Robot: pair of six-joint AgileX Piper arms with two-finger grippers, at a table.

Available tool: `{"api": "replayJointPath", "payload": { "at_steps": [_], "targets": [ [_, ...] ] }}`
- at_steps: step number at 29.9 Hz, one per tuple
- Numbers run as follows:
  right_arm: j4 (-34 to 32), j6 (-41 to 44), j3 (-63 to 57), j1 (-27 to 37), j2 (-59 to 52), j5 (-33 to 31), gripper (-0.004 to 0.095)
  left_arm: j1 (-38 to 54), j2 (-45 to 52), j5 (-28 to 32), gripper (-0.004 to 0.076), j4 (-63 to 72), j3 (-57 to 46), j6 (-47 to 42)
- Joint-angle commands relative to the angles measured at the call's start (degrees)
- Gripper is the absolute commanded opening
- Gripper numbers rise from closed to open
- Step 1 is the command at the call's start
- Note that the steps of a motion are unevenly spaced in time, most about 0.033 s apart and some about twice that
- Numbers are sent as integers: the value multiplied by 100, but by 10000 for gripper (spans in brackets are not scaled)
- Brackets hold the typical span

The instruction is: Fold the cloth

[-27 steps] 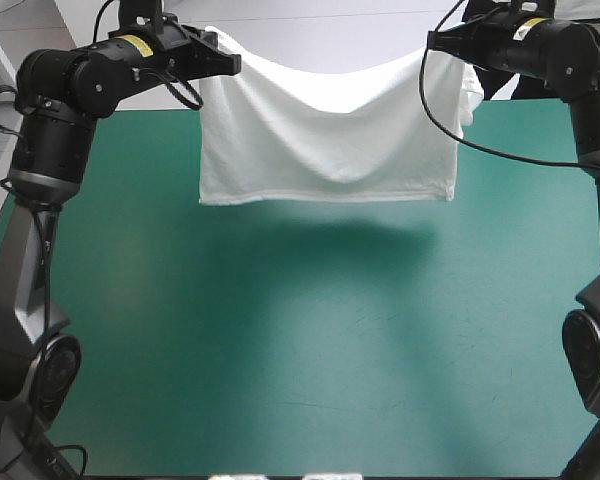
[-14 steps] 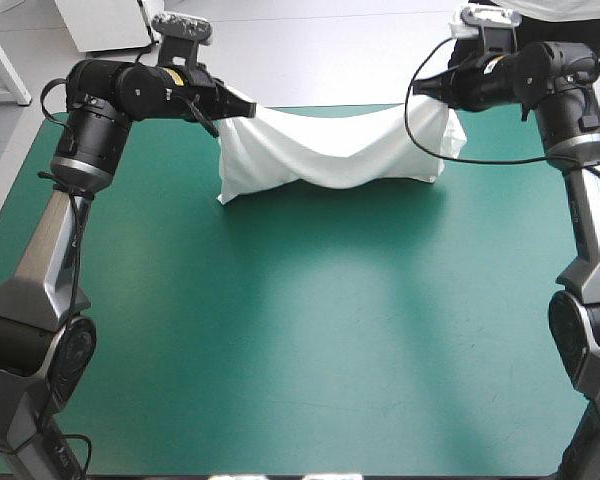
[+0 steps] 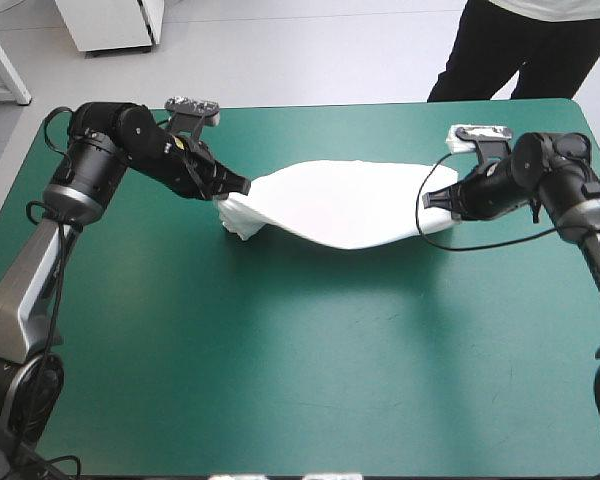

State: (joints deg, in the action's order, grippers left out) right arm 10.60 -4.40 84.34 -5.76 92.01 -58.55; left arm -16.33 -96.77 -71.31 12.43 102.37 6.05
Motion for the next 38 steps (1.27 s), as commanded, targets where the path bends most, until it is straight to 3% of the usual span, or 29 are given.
{"api": "replayJointPath", "payload": {
  "at_steps": [1,18,28,32,36,38],
  "targets": [
    [11,-77,-551,-13,-756,321,-17,3,601,-180,-10,205,-526,-12],
    [10,-77,-2997,-11,-1909,434,-17,-9,1886,-222,-10,521,-3666,103],
    [22,-189,-3554,-11,-2006,407,5,-9,1907,38,-8,521,-4284,183],
    [102,-280,-3554,-11,-2006,317,218,-9,1907,-181,57,426,-4284,248],
    [224,-354,-3543,-11,-2017,119,532,-9,1994,-291,194,439,-4288,227],
    [228,-333,-3543,-11,-2097,54,633,-9,2111,-291,253,440,-4288,185]
  ]
}}
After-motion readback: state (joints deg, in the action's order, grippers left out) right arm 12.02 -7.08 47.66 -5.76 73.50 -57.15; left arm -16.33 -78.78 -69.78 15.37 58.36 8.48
